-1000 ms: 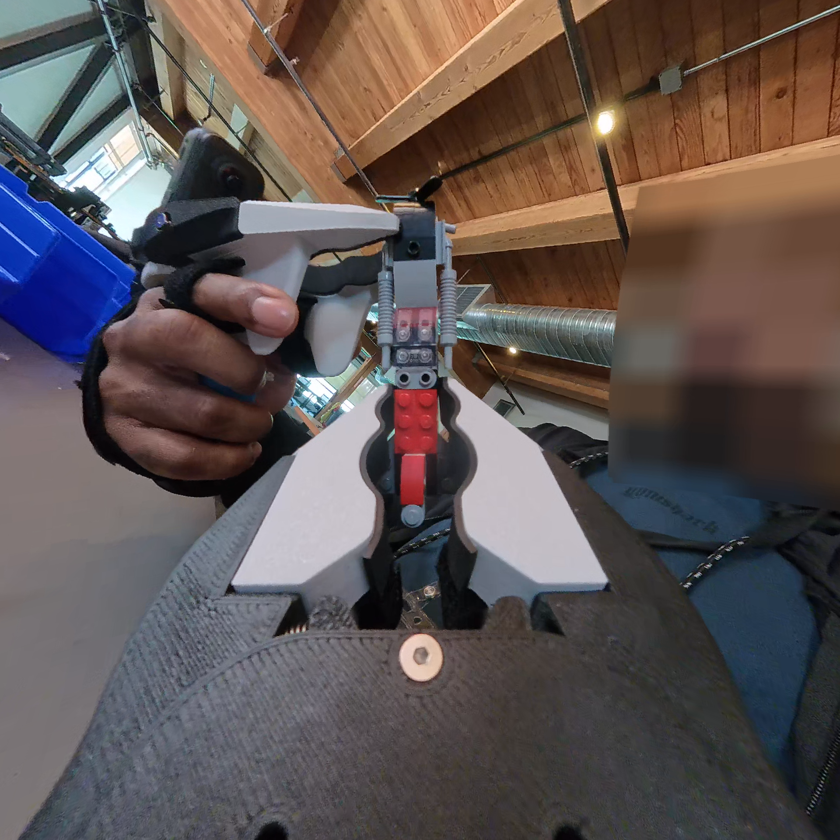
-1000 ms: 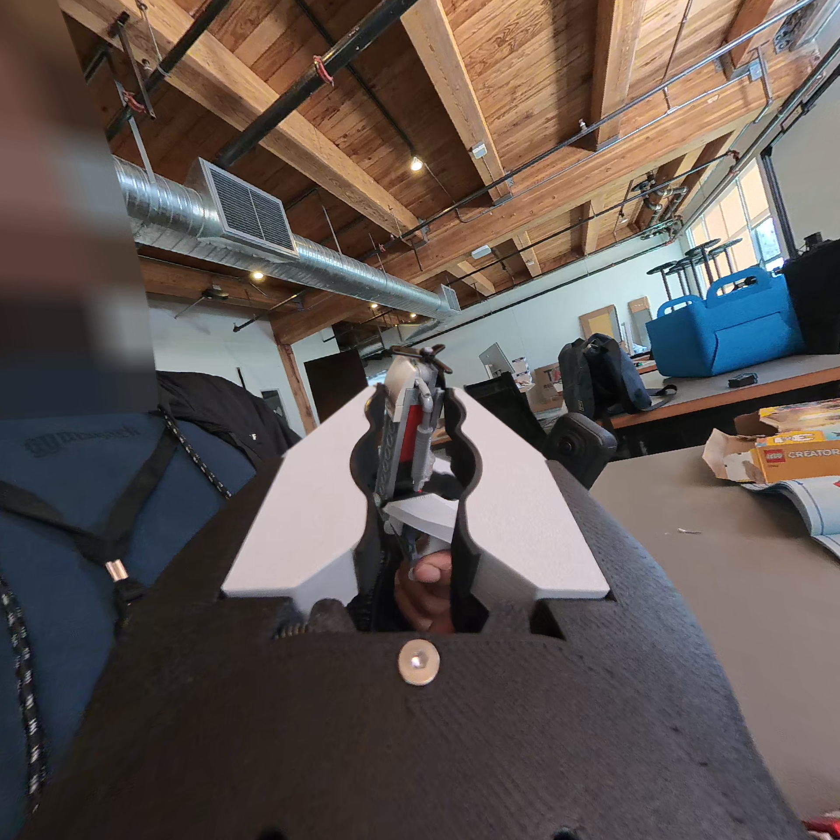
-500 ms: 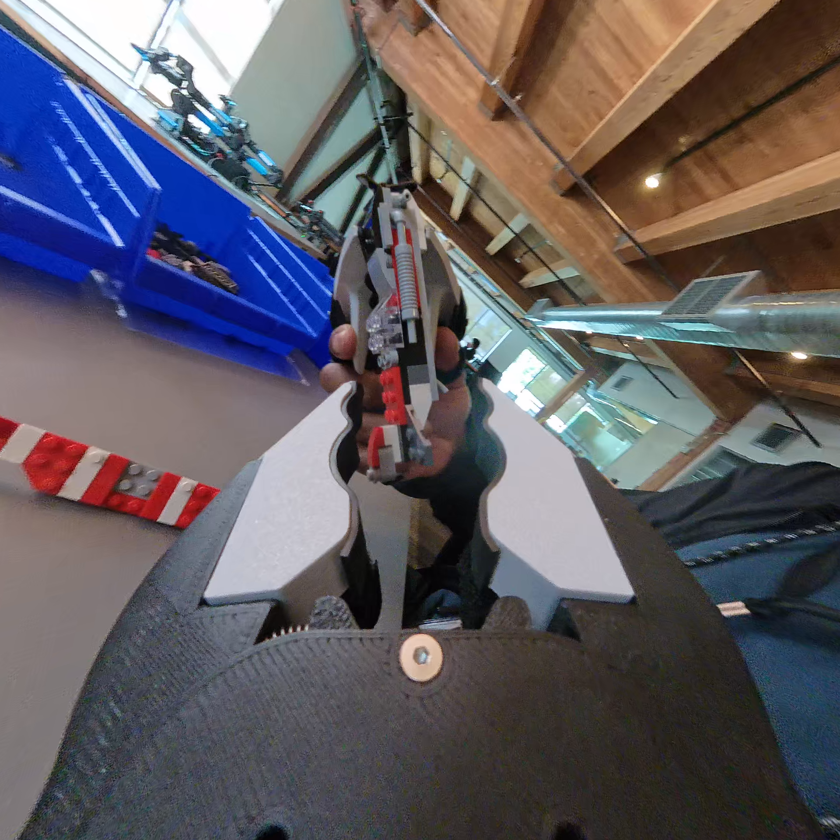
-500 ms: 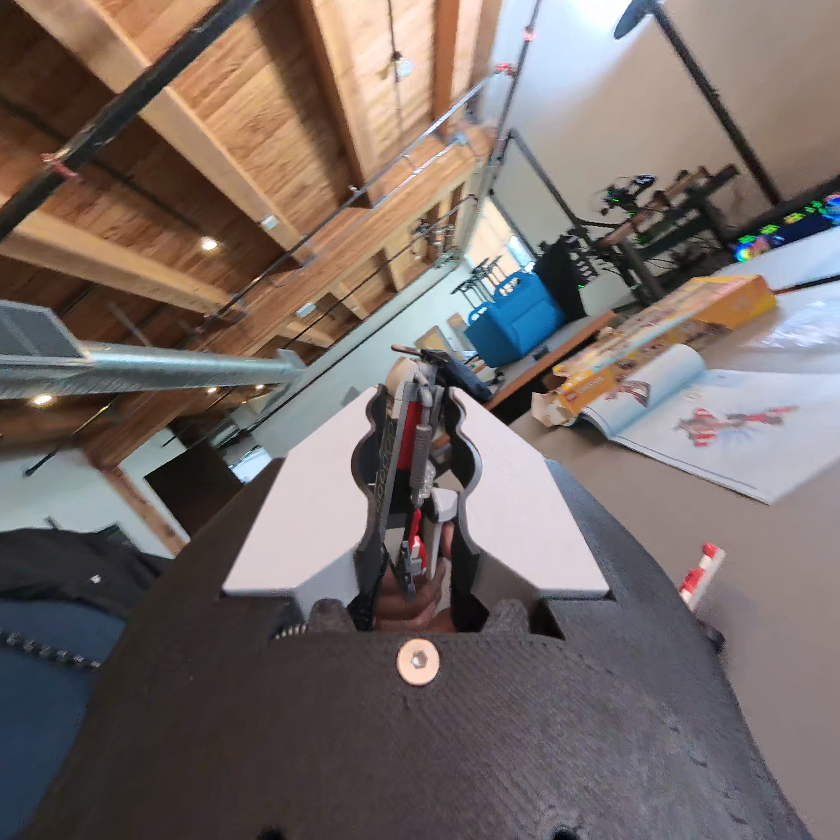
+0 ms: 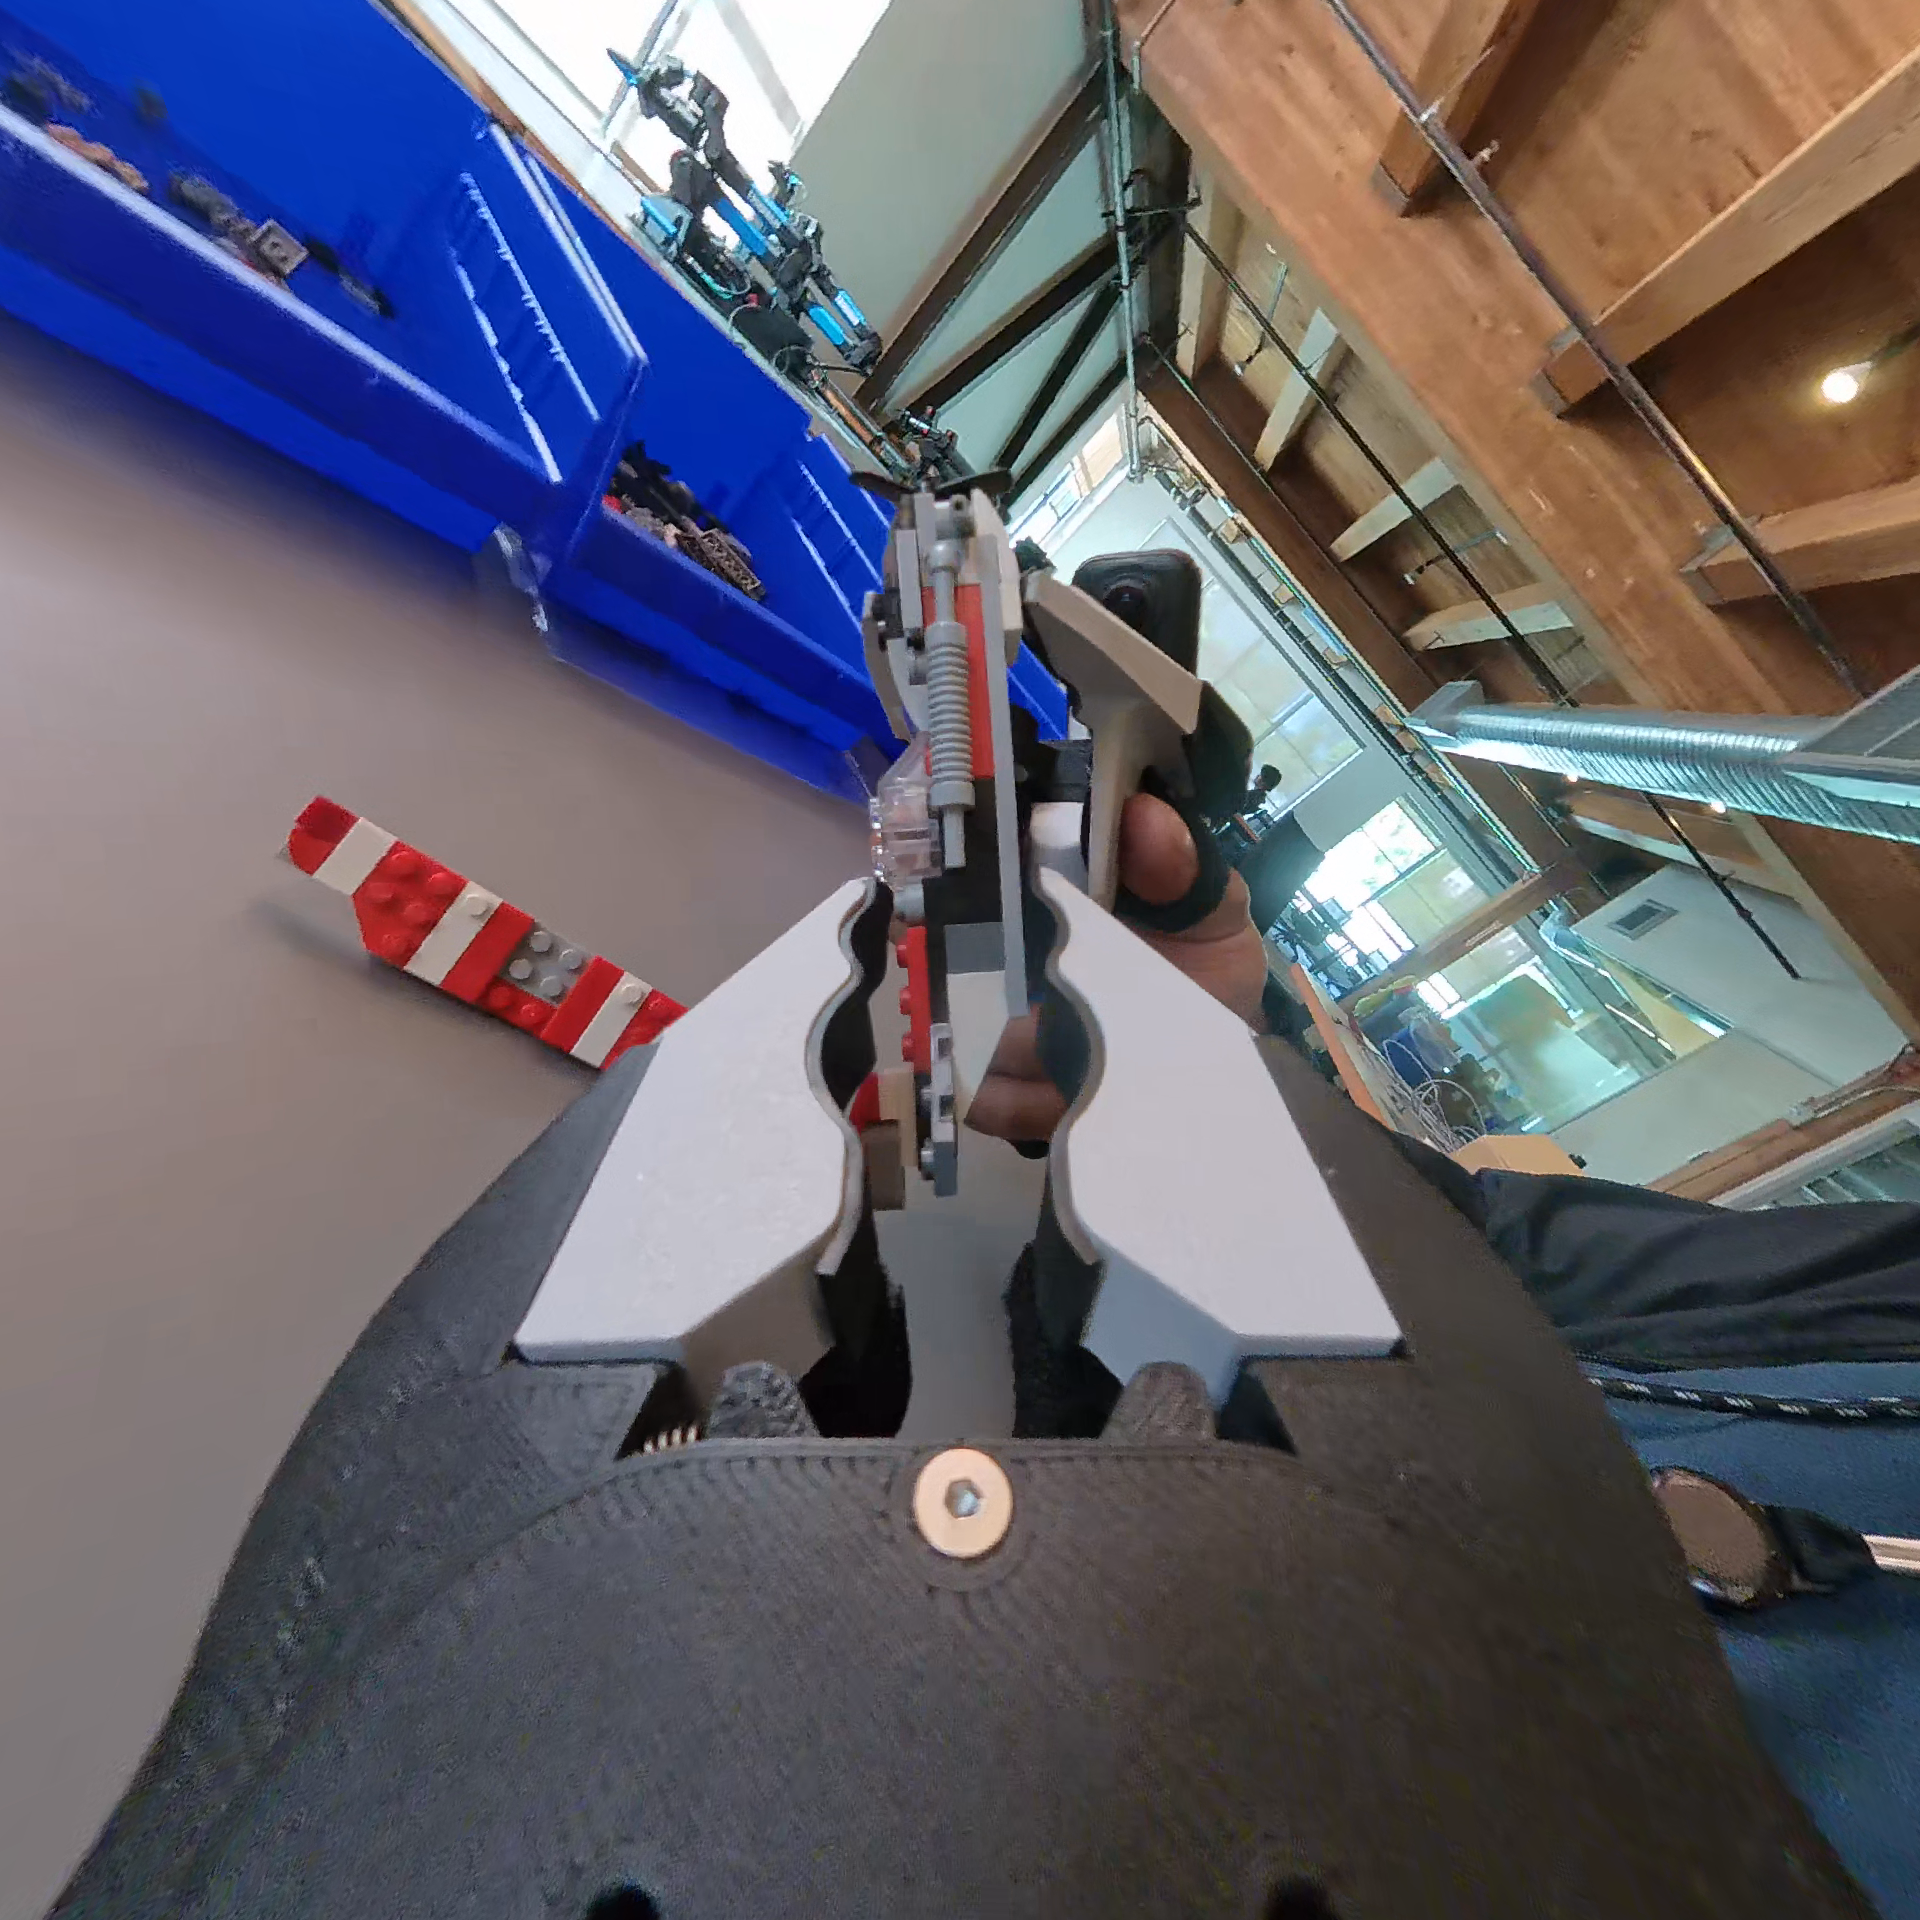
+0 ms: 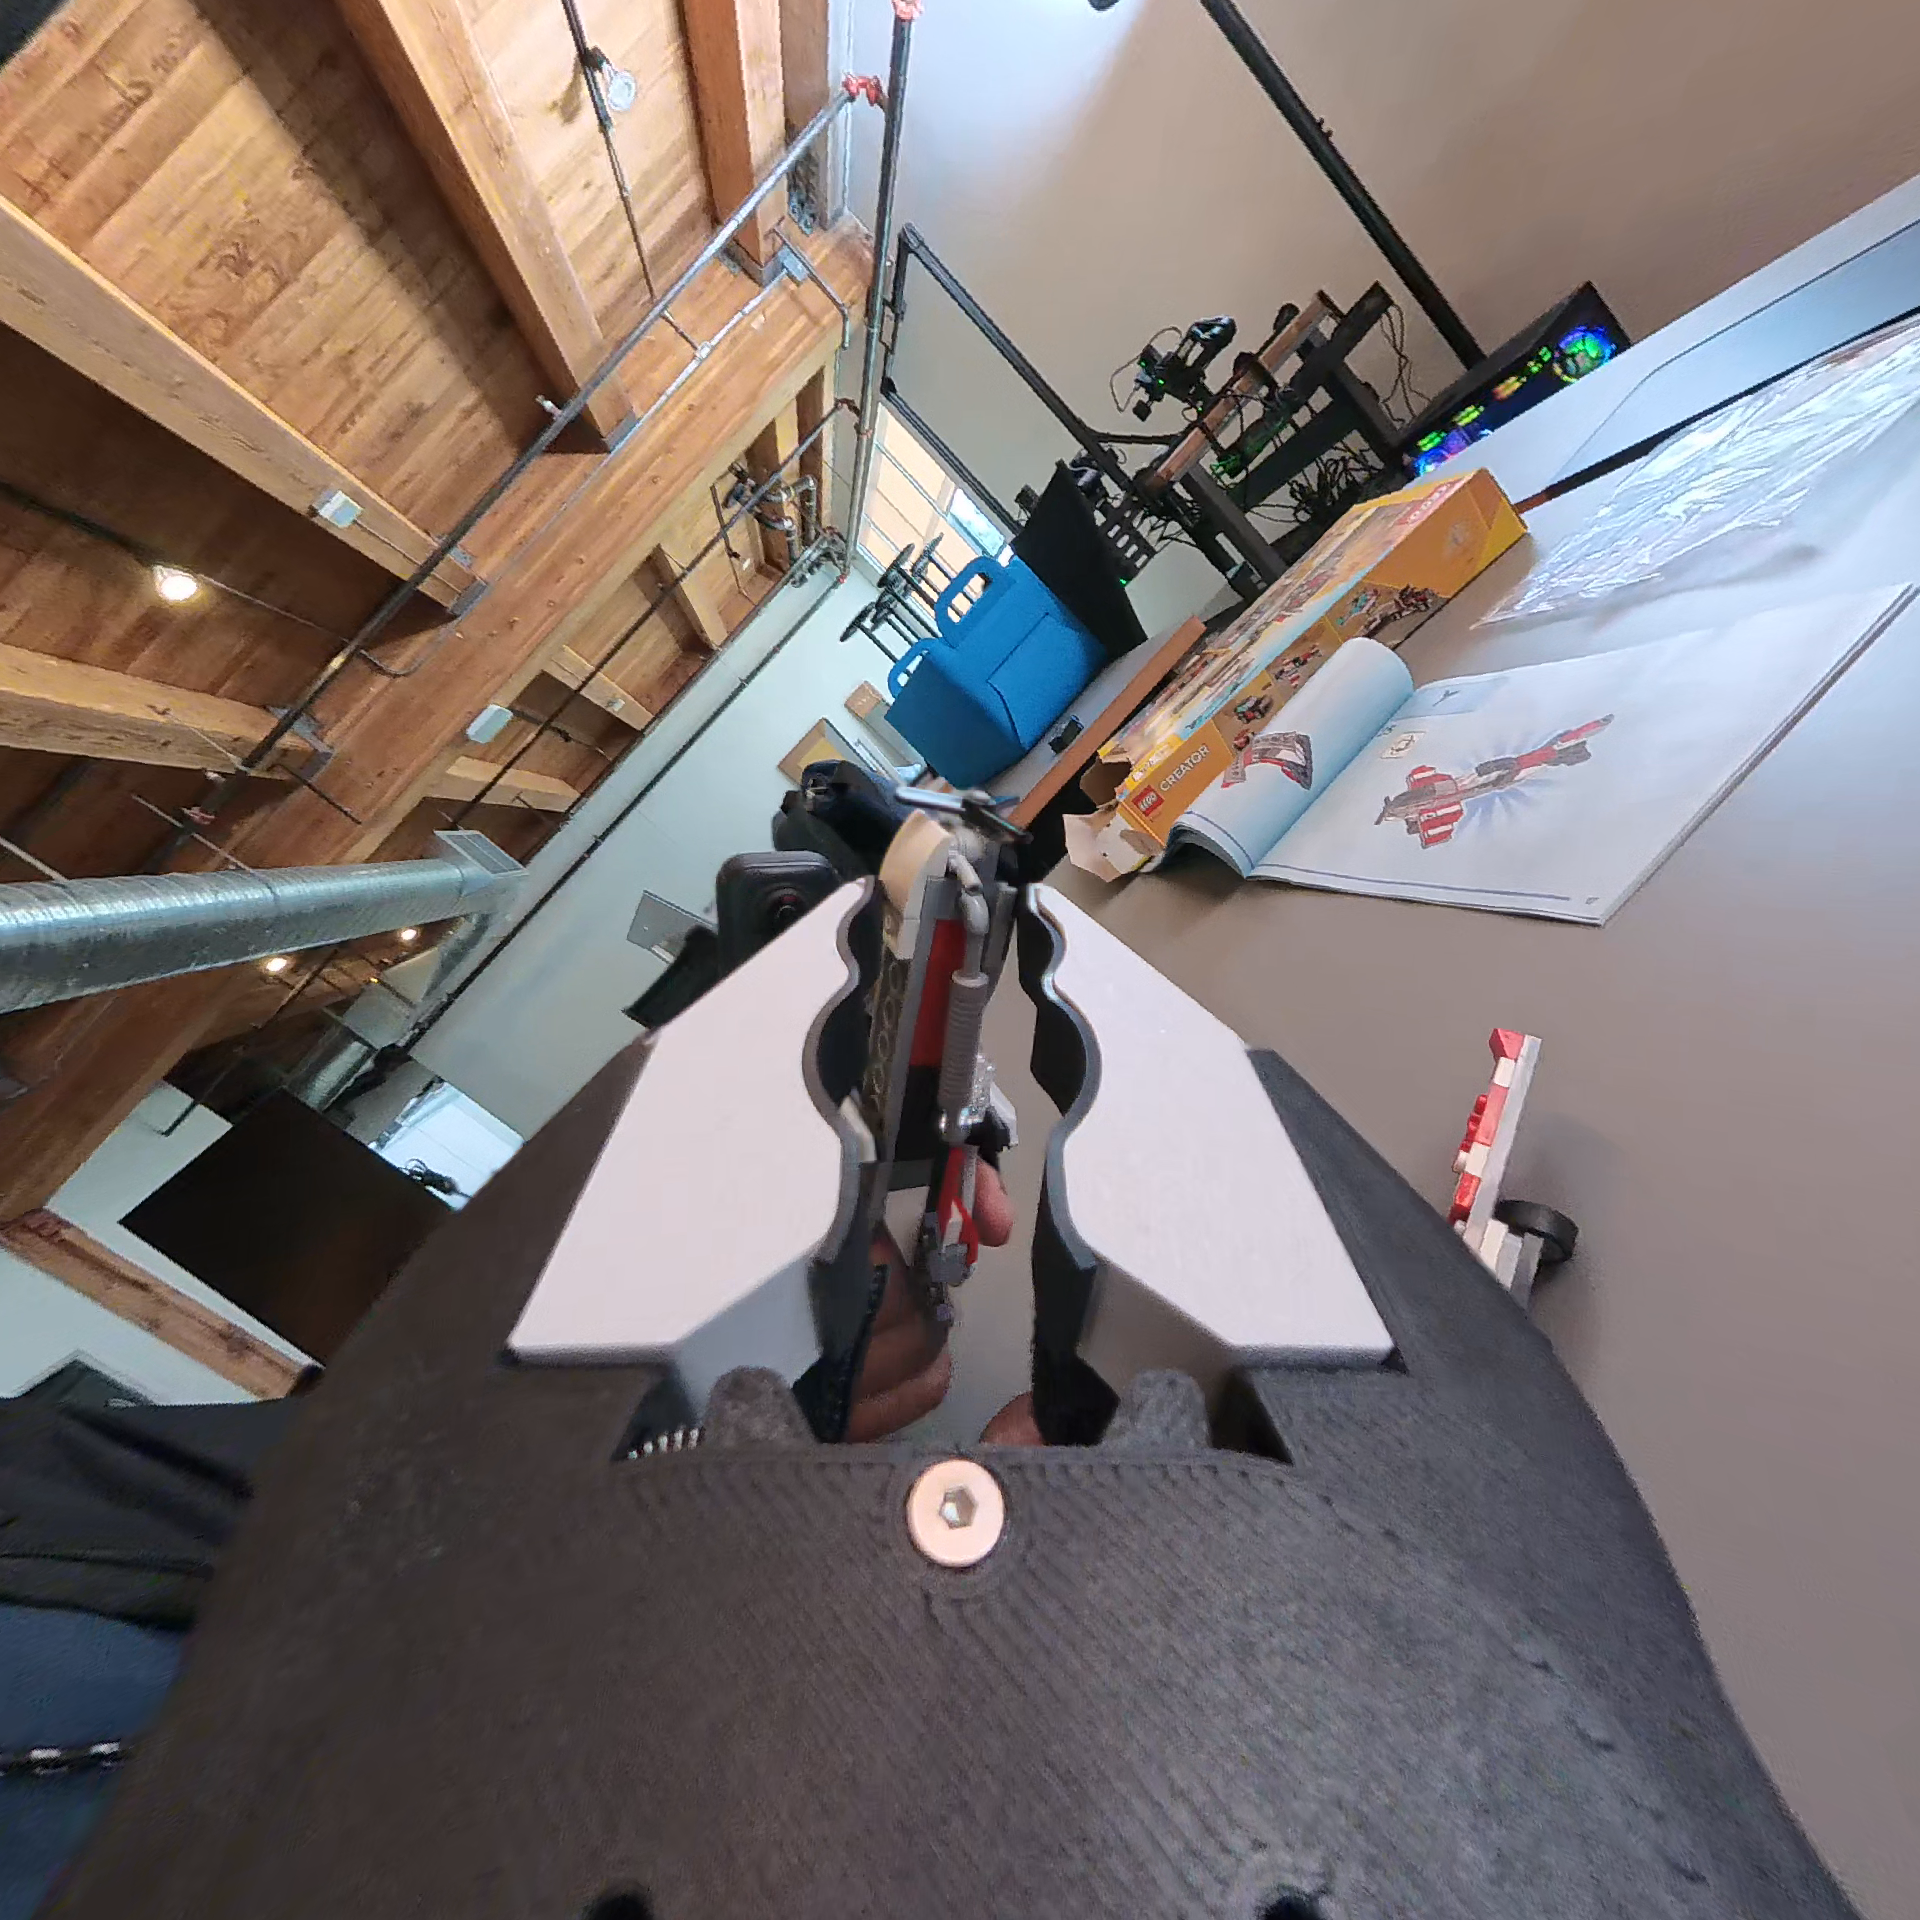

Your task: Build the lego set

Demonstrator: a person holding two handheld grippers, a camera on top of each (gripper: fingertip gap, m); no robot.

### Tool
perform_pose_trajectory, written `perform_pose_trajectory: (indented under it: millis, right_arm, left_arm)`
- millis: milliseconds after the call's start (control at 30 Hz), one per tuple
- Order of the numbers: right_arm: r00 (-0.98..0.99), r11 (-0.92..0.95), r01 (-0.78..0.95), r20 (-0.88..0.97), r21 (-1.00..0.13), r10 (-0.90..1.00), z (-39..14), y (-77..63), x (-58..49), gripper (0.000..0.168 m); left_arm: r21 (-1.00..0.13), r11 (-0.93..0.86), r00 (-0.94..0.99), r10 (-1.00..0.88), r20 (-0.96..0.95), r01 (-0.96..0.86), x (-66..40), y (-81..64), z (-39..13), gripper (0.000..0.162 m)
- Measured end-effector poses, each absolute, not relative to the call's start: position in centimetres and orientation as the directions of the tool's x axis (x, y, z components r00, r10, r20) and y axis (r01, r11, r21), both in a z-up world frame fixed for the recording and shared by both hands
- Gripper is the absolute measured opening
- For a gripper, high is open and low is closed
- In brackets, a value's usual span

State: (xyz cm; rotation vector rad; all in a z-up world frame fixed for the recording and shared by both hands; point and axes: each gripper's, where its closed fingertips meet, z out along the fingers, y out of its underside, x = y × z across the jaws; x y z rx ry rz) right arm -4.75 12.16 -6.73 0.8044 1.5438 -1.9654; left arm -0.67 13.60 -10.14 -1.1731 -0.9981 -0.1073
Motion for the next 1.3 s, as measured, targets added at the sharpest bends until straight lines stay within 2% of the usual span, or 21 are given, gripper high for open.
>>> perform_pose_trajectory:
  millis: [133, 300, 467, 933, 1300]
  right_arm:
    - [-0.711, -0.188, 0.691, -0.704, -0.698, -0.002, -7.4, 12.0, -4.9, 0.026]
    - [-0.739, -0.138, 0.670, -0.674, -0.730, -0.019, -7.4, 12.2, -4.8, 0.041]
    - [-0.803, -0.083, 0.594, -0.597, -0.800, 0.007, -7.9, 13.1, -5.3, 0.041]
    - [-0.824, -0.023, 0.562, -0.556, -0.827, -0.109, -7.3, 12.9, -2.8, 0.024]
    - [-0.821, -0.024, 0.561, -0.552, -0.828, -0.145, -6.8, 12.6, -1.8, 0.021]
  left_arm:
    - [-0.665, 0.454, 0.557, 0.364, 0.746, 0.593, -0.7, 13.5, -10.6, 0.022]
    - [-0.591, 0.513, 0.544, 0.259, 0.798, 0.622, -0.6, 13.3, -9.9, 0.021]
    - [-0.566, 0.527, 0.543, 0.218, 0.811, 0.634, -0.5, 13.1, -9.7, 0.021]
    - [-0.635, 0.498, 0.589, 0.272, 0.761, 0.590, -0.3, 13.1, -9.6, 0.021]
    - [-0.680, 0.478, 0.624, 0.301, 0.721, 0.556, -0.2, 13.1, -9.4, 0.022]
